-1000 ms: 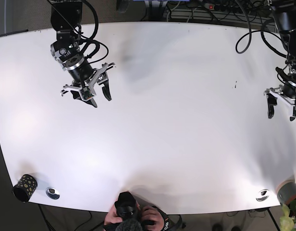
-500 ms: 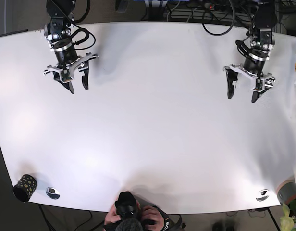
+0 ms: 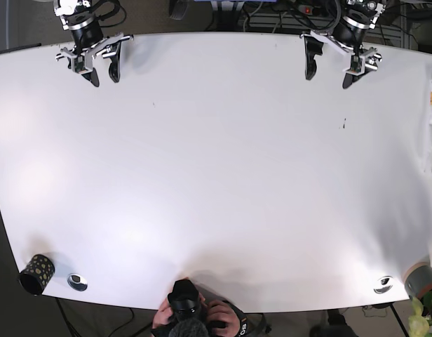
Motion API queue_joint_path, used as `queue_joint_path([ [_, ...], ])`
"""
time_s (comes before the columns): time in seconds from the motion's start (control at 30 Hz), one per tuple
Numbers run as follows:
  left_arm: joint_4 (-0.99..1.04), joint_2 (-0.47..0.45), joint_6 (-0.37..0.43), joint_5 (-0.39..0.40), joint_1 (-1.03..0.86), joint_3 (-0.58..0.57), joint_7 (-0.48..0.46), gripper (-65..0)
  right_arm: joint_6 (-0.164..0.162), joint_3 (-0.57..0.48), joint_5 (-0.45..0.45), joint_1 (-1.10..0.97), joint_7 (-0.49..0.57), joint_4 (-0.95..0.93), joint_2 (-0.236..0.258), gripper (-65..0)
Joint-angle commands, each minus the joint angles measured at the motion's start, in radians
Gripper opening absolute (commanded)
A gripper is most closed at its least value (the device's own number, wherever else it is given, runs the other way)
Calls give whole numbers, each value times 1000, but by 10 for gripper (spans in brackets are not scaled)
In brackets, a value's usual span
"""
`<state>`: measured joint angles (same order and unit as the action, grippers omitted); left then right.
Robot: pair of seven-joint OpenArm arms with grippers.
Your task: Fold the T-shirt properly
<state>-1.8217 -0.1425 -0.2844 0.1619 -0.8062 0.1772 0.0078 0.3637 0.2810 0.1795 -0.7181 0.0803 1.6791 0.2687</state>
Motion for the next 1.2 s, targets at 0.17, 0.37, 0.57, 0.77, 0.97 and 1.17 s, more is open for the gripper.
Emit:
queue_joint_path([
  [0.17,-94,109,-5,5,-180,34,-22,-146,16,-1,41,-174,36,102,24,-373],
  [0.37,-85,136,-5,6,-279,35,-22,-146,16,-1,41,-303,36,137,22,-373],
  [0.57,-5,140,-3,5,-328,31,-21,-146,16,-18,42,-417,36,103,16,-374],
  [0.77,188,139,-3,5,-305,34,-21,-146,16,-81,36,-433,36,-30,22,-374],
  [0.97,389,131,-3,3,-201,31,-21,-144,16,-161,31,-355,37,-216,19,-374],
  [1.17,656,85,-5,-78,-45,-23,-25,-144,7,-236,30,-226,37,-422,16,-374],
])
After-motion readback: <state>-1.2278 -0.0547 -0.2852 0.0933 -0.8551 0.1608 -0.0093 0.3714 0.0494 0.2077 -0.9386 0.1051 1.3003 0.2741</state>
